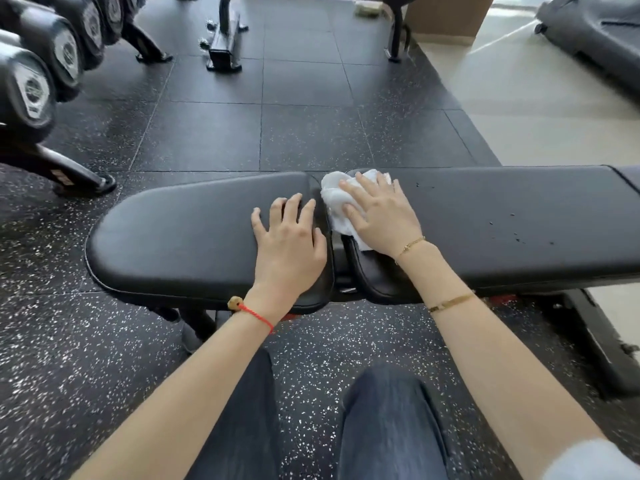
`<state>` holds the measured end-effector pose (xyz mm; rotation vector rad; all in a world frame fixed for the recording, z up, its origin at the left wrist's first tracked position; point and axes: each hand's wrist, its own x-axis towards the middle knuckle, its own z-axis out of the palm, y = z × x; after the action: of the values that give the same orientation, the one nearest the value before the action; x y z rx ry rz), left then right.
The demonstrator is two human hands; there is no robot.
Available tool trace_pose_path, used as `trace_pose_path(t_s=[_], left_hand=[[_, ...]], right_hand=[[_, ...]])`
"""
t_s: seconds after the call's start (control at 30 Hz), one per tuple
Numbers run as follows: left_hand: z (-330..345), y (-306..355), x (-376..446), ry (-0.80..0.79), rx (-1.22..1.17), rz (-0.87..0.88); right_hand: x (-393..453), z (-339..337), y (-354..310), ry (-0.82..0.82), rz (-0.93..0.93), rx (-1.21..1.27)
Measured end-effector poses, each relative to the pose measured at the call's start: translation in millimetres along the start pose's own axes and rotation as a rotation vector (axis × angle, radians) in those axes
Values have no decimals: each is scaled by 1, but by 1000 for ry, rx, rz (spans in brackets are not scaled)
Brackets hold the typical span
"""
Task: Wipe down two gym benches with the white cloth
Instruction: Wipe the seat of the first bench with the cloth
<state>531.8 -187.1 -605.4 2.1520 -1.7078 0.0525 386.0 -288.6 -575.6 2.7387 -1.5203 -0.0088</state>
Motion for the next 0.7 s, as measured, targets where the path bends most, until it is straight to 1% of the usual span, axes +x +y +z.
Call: trace_pose_path(t_s=[0.07, 0.13, 0.2, 0.27, 0.33, 0.4, 0.43, 0.5, 0.6, 0.63, 0.7], left_hand=[[0, 1, 0, 14, -7, -3], [0, 1, -1, 30, -16, -12], [-1, 1, -1, 41, -17, -17], [-1, 1, -1, 41, -10, -15], [-1, 1, -1, 40, -1, -14], [-1, 1, -1, 46, 0, -18], [0, 1, -1, 51, 0, -19], [1, 1, -2, 55, 4, -21], [1, 1, -1, 53, -3, -26], [1, 1, -1, 54, -3, -25], [2, 1, -1, 62, -2, -22]], right_hand=[[-14, 2, -1, 33, -71, -26], [-33, 5, 4, 65, -137, 4], [-41, 6, 17, 62, -167, 57], [-34, 6, 34, 63, -137, 100], [-16, 3, 48, 64, -49, 149], [-3, -1, 52, 64, 5, 141], [-1, -1, 49, 69, 1, 117], [-15, 1, 41, 89, -65, 101], [-55, 4, 40, 132, -214, 152], [-64, 5, 47, 127, -238, 162], [-70, 6, 67, 109, -214, 167]])
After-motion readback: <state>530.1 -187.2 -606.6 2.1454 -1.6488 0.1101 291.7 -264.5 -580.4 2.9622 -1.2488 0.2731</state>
